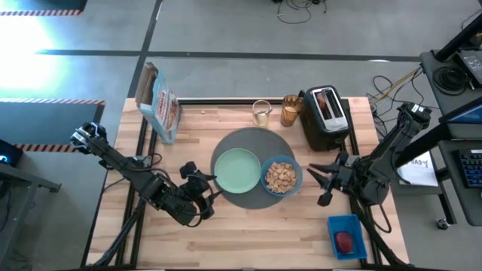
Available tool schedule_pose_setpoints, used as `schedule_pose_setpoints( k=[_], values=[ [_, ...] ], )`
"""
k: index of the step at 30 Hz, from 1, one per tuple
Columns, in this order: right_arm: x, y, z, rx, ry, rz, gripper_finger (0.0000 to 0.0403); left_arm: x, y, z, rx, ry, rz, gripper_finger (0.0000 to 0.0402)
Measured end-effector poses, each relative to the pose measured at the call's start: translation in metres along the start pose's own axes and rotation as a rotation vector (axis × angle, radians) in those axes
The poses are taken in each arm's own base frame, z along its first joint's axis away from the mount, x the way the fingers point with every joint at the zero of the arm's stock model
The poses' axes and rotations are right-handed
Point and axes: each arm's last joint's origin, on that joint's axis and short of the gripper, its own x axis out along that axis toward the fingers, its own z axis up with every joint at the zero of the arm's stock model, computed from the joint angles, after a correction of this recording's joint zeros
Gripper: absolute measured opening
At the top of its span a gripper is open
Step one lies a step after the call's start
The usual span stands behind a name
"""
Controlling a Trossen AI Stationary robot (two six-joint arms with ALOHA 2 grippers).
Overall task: Arrange a breakfast setting
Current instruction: Put the toasted bread from the toaster on the green plate
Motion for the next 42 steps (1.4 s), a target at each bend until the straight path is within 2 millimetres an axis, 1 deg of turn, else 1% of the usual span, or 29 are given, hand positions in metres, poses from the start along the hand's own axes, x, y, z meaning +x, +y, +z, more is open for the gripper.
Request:
schedule_pose_setpoints(
  k=[3,6,8,10,12,15,17,21,23,28,31,33,35,36,38,39,42],
  values=[
    [0.000,0.000,0.007,-0.050,-0.005,-0.007,0.0068,0.000,0.000,-0.001,0.040,0.002,0.002,0.0236],
    [0.000,0.001,0.013,-0.049,-0.009,-0.007,0.0068,0.001,0.001,-0.001,0.098,0.005,0.009,0.0236],
    [0.000,0.001,0.018,-0.042,-0.012,-0.008,0.0068,0.001,0.006,-0.001,0.103,0.000,0.053,0.0236],
    [0.000,0.002,0.019,-0.036,-0.012,0.009,0.0068,0.000,0.011,-0.001,0.078,-0.002,0.090,0.0236],
    [0.000,0.003,0.020,-0.056,-0.012,0.051,0.0068,0.000,0.012,-0.001,0.042,-0.009,0.096,0.0236],
    [0.000,0.003,0.023,-0.086,-0.016,0.047,0.0068,0.002,0.014,-0.006,-0.036,-0.011,0.111,0.0236],
    [0.000,0.002,0.030,-0.086,-0.019,0.001,0.0068,0.005,0.016,-0.012,-0.092,-0.022,0.126,0.0236],
    [0.000,-0.002,0.043,-0.094,-0.014,-0.157,0.0068,0.010,0.021,-0.024,-0.170,-0.057,0.160,0.0236],
    [-0.001,-0.004,0.044,-0.119,-0.008,-0.206,0.0068,0.010,0.024,-0.028,-0.206,-0.074,0.147,0.0236],
    [0.000,-0.006,0.044,-0.113,-0.008,-0.214,0.0068,0.005,0.035,-0.031,-0.264,-0.141,0.073,0.0236],
    [-0.001,-0.010,0.040,-0.101,-0.009,-0.212,0.0068,0.004,0.043,-0.039,-0.295,-0.191,0.021,0.0233],
    [-0.003,-0.018,0.038,-0.082,-0.011,-0.211,0.0068,0.002,0.050,-0.045,-0.306,-0.226,-0.013,0.0229],
    [-0.006,-0.031,0.036,-0.031,-0.016,-0.211,0.0068,0.000,0.057,-0.050,-0.303,-0.257,-0.058,0.0224],
    [-0.008,-0.038,0.036,0.013,-0.021,-0.210,0.0068,-0.001,0.060,-0.052,-0.296,-0.272,-0.079,0.0221],
    [-0.013,-0.066,0.041,0.152,-0.036,-0.209,0.0068,-0.003,0.066,-0.054,-0.280,-0.307,-0.113,0.0215],
    [-0.015,-0.075,0.040,0.196,-0.040,-0.209,0.0068,-0.004,0.068,-0.056,-0.266,-0.318,-0.128,0.0213],
    [-0.019,-0.092,0.036,0.264,-0.047,-0.205,0.0068,-0.005,0.073,-0.060,-0.221,-0.327,-0.157,0.0207]
  ],
)
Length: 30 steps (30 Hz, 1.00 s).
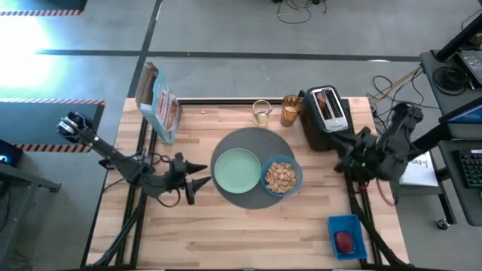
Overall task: Arrange a breakfast setting
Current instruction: Put the toasted bread from the toaster on the green plate
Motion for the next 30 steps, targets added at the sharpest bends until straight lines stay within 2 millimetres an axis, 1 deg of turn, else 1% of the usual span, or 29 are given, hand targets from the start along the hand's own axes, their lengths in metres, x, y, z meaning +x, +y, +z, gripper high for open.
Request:
schedule_pose_setpoints(
  k=[3,5,8,13,18,22,27,30],
  values=[
    [0.000,-0.010,0.003,0.063,-0.002,-0.004,0.0068,-0.003,0.005,-0.002,0.011,-0.003,-0.004,0.0205],
    [0.000,-0.012,0.005,0.084,-0.003,-0.006,0.0068,-0.004,0.007,-0.004,0.012,-0.001,-0.003,0.0205],
    [0.000,-0.013,0.000,0.066,0.012,0.025,0.0068,-0.004,0.010,-0.009,0.020,0.008,0.001,0.0205],
    [0.000,-0.012,0.001,0.060,0.008,0.017,0.0068,-0.009,0.020,-0.012,0.019,0.005,-0.001,0.0205],
    [0.001,-0.013,0.005,0.092,-0.005,-0.015,0.0071,-0.013,0.025,-0.011,0.028,0.001,-0.035,0.0205],
    [0.004,-0.016,0.007,0.113,-0.018,-0.057,0.0096,-0.017,0.028,-0.011,0.022,0.012,-0.078,0.0205],
    [0.007,-0.018,0.008,0.122,-0.031,-0.103,0.0151,-0.018,0.031,-0.013,0.020,0.025,-0.109,0.0205],
    [0.009,-0.017,0.007,0.178,-0.017,-0.073,0.0180,-0.018,0.030,-0.013,0.032,0.029,-0.124,0.0205]
  ],
)
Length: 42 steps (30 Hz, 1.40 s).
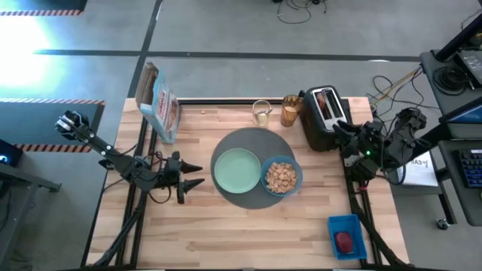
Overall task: Arrange a breakfast setting
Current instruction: Put the toasted bread from the toaster on the green plate
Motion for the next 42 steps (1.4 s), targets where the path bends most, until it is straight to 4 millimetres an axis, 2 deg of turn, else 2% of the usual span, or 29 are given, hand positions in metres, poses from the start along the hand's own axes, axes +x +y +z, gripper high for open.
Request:
schedule_pose_setpoints(
  k=[3,12,18,25,28,42],
  values=[
    [0.003,0.002,-0.002,0.064,0.003,-0.005,0.0191,0.000,0.000,0.000,0.005,0.001,-0.001,0.0205],
    [0.017,0.008,-0.007,-0.123,-0.041,-0.148,0.0189,0.001,-0.004,0.006,0.048,-0.023,-0.011,0.0205],
    [0.027,0.008,-0.004,-0.118,0.015,-0.089,0.0189,0.001,-0.009,0.016,0.087,-0.042,-0.017,0.0205],
    [0.048,0.010,-0.014,-0.192,0.075,-0.135,0.0189,0.002,-0.010,0.015,0.101,-0.039,-0.013,0.0205],
    [0.057,0.009,-0.017,-0.221,0.081,-0.197,0.0189,0.002,-0.010,0.015,0.100,-0.039,-0.013,0.0205],
    [0.092,-0.009,-0.017,-0.170,0.205,-0.236,0.0189,0.002,-0.010,0.015,0.107,-0.037,-0.011,0.0205]
  ],
)
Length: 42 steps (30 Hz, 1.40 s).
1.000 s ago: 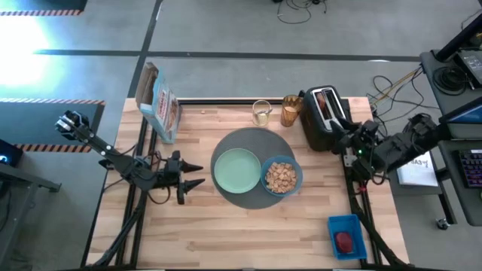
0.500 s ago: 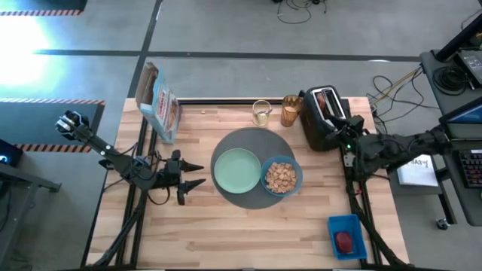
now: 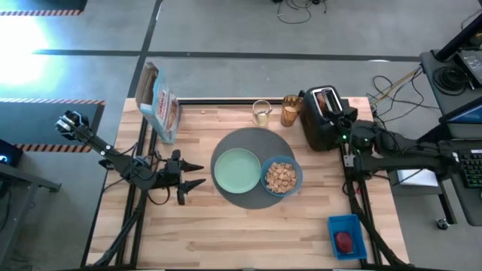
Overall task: Arrange a breakfast setting
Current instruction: Put the toasted bread from the toaster on the green plate
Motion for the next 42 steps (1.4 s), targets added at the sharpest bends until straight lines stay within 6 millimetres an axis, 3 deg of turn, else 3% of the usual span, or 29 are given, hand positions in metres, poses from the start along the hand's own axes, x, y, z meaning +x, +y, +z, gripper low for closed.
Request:
schedule_pose_setpoints(
  k=[3,9,15,22,32,42],
  values=[
    [0.009,0.000,0.002,0.006,0.056,0.033,0.0189,0.000,0.000,0.000,0.008,-0.001,0.002,0.0205],
    [0.015,0.000,0.033,0.011,0.035,-0.039,0.0189,0.001,0.000,0.000,-0.001,0.002,0.002,0.0205],
    [0.015,-0.008,0.049,-0.051,0.232,-0.219,0.0189,0.000,0.001,-0.002,0.015,0.019,0.006,0.0205],
    [0.014,-0.003,0.073,-0.013,0.274,-0.260,0.0189,-0.001,0.003,-0.002,0.021,0.028,0.009,0.0205],
    [0.025,-0.001,0.085,-0.071,0.448,-0.406,0.0189,-0.001,0.003,-0.003,0.027,0.033,0.010,0.0205],
    [0.057,-0.005,0.090,-0.036,0.545,-0.451,0.0189,-0.001,0.003,-0.003,0.030,0.037,0.010,0.0205]
  ],
)
